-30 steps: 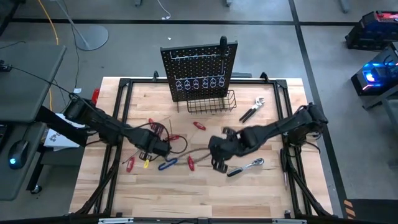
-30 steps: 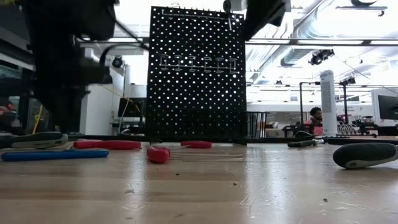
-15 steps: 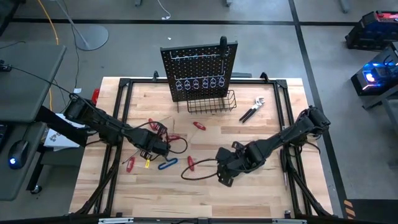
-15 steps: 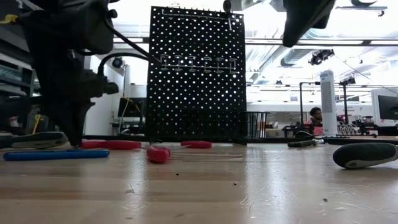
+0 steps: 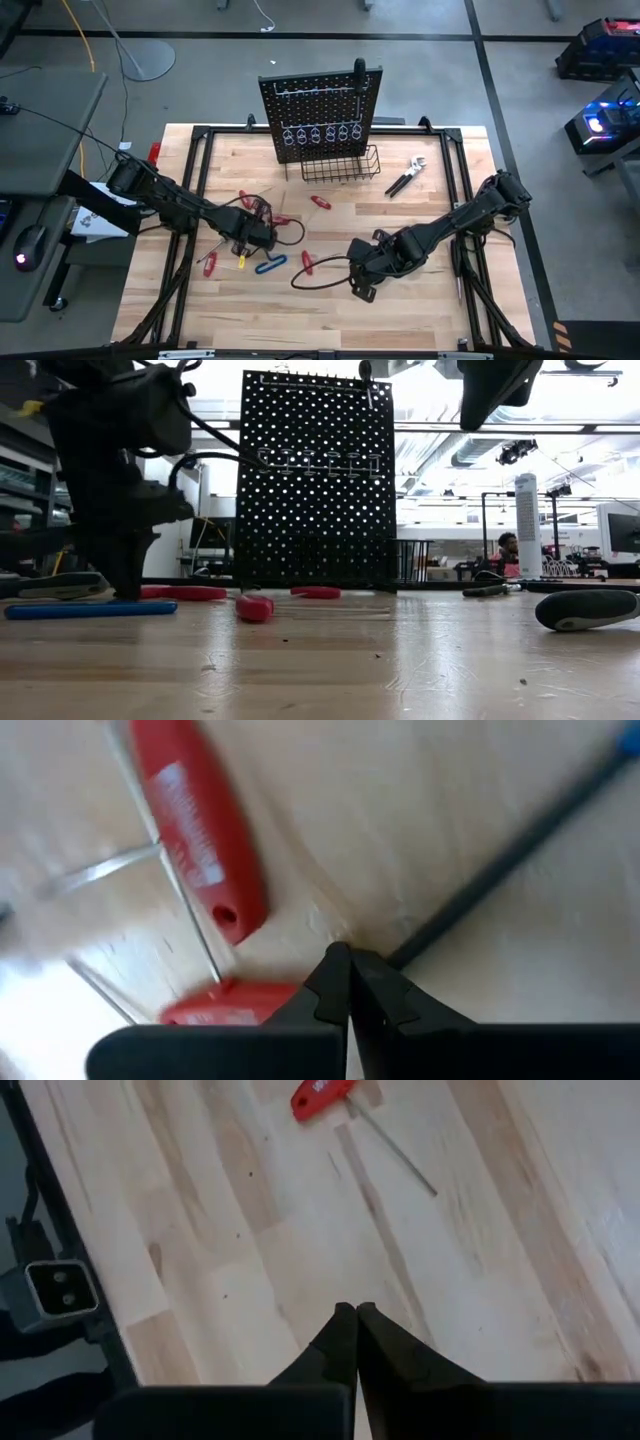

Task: Hang tools onto peg board
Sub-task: Hang the blue pick tool on the peg board

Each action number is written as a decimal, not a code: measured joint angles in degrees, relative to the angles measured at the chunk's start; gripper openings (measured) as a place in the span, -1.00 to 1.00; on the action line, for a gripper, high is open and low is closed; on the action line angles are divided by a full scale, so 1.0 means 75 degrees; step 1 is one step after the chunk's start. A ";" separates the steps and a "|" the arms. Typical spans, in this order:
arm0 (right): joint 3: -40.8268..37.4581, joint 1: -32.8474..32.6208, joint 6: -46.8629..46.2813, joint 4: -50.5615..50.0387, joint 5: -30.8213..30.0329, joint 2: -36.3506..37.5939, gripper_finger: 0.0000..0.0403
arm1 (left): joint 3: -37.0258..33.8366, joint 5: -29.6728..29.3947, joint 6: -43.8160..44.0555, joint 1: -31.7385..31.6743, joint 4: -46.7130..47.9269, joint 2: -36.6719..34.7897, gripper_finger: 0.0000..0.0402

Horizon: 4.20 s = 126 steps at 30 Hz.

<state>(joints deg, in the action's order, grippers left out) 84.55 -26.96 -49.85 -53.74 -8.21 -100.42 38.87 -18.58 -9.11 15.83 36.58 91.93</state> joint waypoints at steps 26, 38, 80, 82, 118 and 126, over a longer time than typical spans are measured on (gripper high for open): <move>0.0000 0.1095 0.1695 -0.0055 0.0303 0.0067 -1.00 | 0.1174 0.3005 0.0973 0.1248 0.0750 -0.0457 -1.00; 0.0000 0.1037 0.1713 -0.0185 0.0327 0.0070 -1.00 | 0.2106 0.3608 0.0807 0.1419 -0.0308 0.1323 -1.00; -0.4133 0.1022 -0.1117 0.6022 0.1107 0.1440 -1.00 | 0.1319 0.1445 0.7591 0.2699 -0.3220 0.0293 -1.00; -0.4299 0.1154 -0.1113 0.6462 0.1298 0.1440 -1.00 | 0.1286 0.1215 0.8063 0.2929 -0.3149 0.0294 -1.00; -0.4389 0.0860 -0.2063 0.6866 0.1654 0.0635 -0.91 | 0.1558 0.1984 0.5224 0.1579 -0.4160 0.1788 -1.00; -0.4389 0.0890 -0.1488 0.6970 0.1714 0.0691 -0.90 | 0.1869 -0.0404 0.5356 0.1850 -0.3680 0.0740 -1.00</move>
<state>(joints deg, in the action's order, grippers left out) 51.64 -20.29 -61.01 -1.46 4.64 -95.24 52.88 -21.61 31.06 29.71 8.98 97.48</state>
